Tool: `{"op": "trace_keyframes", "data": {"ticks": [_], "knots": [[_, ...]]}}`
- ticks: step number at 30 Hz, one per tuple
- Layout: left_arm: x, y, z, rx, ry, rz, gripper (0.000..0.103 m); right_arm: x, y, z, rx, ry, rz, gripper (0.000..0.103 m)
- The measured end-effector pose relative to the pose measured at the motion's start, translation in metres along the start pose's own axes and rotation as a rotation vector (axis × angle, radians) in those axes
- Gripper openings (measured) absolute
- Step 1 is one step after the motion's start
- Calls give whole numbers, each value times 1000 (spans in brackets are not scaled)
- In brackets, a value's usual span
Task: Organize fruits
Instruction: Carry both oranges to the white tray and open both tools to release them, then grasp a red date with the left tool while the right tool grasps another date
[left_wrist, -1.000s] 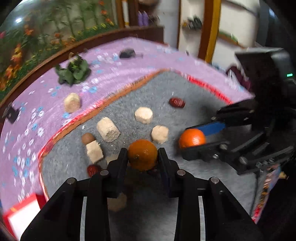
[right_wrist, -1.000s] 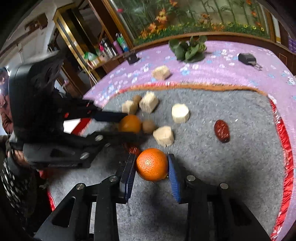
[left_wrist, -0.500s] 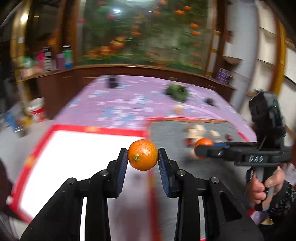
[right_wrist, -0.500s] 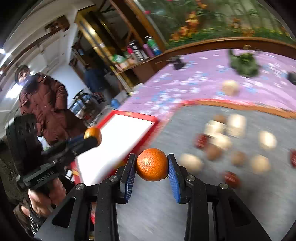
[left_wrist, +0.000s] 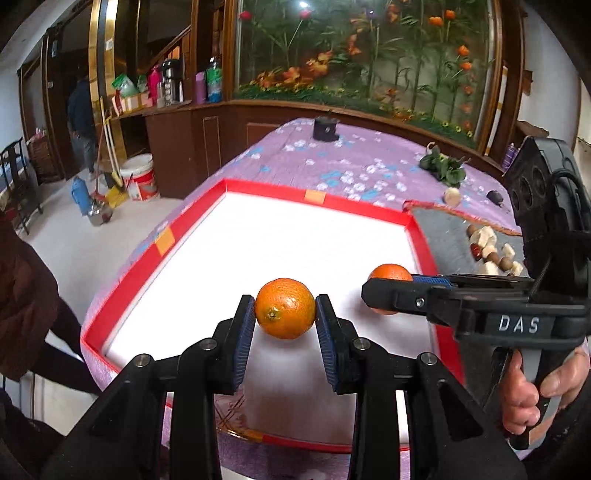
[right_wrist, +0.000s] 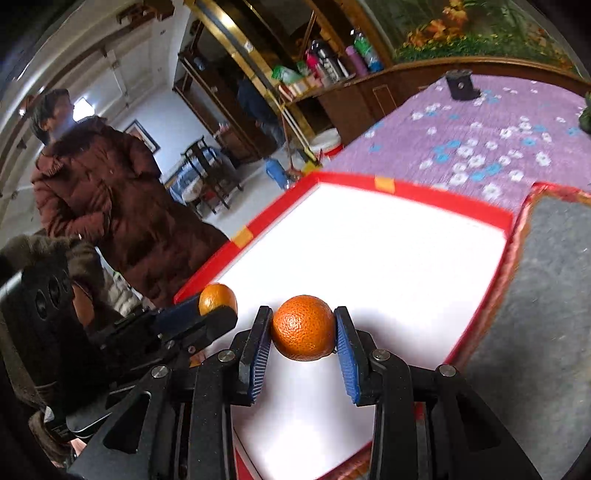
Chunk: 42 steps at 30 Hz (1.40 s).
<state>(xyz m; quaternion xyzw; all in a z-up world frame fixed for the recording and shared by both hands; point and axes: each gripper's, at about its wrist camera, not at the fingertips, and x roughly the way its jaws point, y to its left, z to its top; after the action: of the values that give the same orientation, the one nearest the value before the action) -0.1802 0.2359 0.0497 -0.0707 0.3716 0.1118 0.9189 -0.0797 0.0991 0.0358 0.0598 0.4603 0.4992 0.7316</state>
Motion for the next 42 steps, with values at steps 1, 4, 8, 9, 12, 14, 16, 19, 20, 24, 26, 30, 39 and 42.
{"op": "trace_keyframes", "data": {"ticks": [1,4,8,9,12,14,16,19,20,24,26,30,39,42], "knots": [[1,1,-3,-7,10,1,31,3,2,-2,-4,7,-12,34],[6,2,-8,-16,36,4,31,3,6,-3,-17,14,-27,36],[3,3,-10,-33,47,4,39,-9,-2,-4,16,-8,2,37],[0,3,-9,-38,37,9,54,-13,-3,-4,27,-16,8,38],[-17,-1,-5,-29,-35,48,71,-34,-14,-1,62,-66,22,38],[-24,-8,-2,-9,-56,60,79,-52,-24,-1,77,-106,4,39],[-30,-19,1,5,-72,70,84,-72,-34,-3,89,-145,-19,39],[-32,-37,5,-6,-62,67,84,-109,-48,-12,79,-200,-76,42],[-32,-44,5,-16,-55,56,84,-119,-52,-14,77,-213,-92,44],[-30,-77,8,-17,-20,-23,84,-181,-84,-34,97,-286,-160,46],[-26,-98,8,19,-5,-48,84,-214,-106,-48,125,-314,-203,47],[-19,-145,3,137,25,-70,84,-258,-140,-74,148,-325,-280,49],[-14,-208,-9,308,75,-132,84,-263,-176,-95,159,-235,-401,46],[-15,-227,-6,350,71,-176,84,-268,-198,-91,213,-229,-499,46]]}}
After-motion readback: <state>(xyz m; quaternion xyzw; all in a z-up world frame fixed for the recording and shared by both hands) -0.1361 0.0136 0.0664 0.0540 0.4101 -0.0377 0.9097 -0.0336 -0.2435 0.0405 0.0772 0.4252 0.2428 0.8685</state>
